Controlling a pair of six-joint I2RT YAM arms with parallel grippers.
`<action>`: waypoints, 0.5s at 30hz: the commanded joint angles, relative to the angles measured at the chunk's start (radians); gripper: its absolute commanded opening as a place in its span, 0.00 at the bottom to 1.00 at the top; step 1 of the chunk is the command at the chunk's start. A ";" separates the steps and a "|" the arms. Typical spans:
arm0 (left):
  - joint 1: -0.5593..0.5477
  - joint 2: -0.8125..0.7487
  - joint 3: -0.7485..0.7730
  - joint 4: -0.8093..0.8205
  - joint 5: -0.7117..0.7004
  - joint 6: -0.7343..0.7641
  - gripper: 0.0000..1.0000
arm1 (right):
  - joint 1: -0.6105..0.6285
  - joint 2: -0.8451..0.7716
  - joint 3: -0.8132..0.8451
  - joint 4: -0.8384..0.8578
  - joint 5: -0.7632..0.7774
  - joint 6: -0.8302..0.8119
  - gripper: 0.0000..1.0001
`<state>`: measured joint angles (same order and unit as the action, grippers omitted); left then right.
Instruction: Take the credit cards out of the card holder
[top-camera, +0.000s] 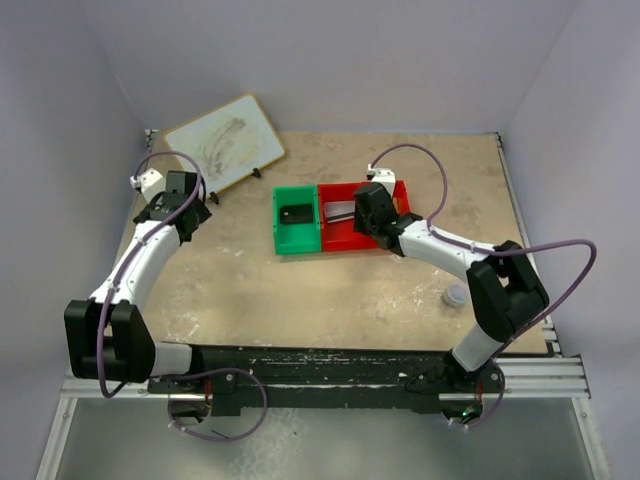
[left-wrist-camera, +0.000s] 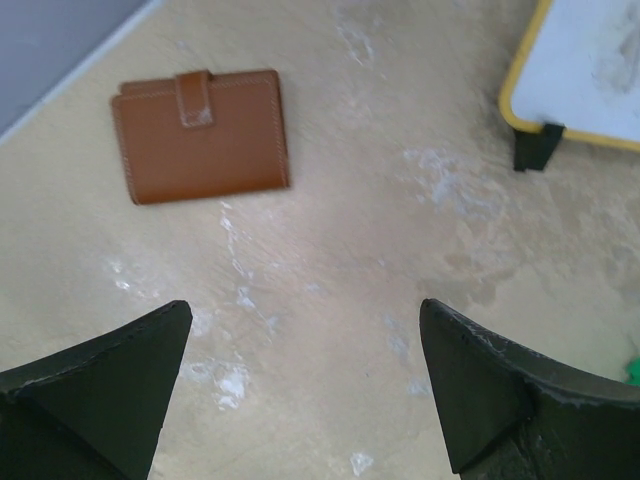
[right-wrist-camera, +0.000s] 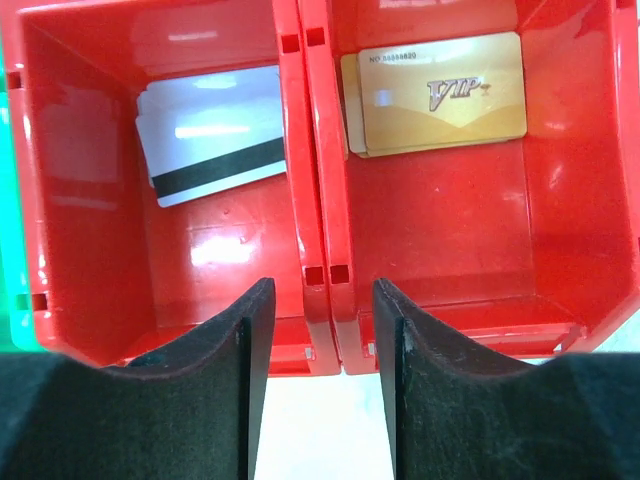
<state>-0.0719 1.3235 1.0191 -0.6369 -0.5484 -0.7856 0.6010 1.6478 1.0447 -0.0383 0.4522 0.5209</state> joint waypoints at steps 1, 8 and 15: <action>0.032 0.054 0.080 -0.013 -0.204 -0.051 0.94 | -0.003 -0.070 0.036 0.044 -0.031 -0.012 0.49; 0.165 0.231 0.162 0.018 -0.204 -0.030 0.94 | -0.003 -0.111 0.074 0.037 -0.128 -0.055 0.55; 0.338 0.421 0.274 0.085 -0.095 0.052 0.94 | -0.003 -0.163 0.081 -0.001 -0.175 -0.082 0.59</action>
<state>0.1856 1.6733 1.1984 -0.6289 -0.6865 -0.8124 0.6010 1.5398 1.0809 -0.0257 0.3145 0.4686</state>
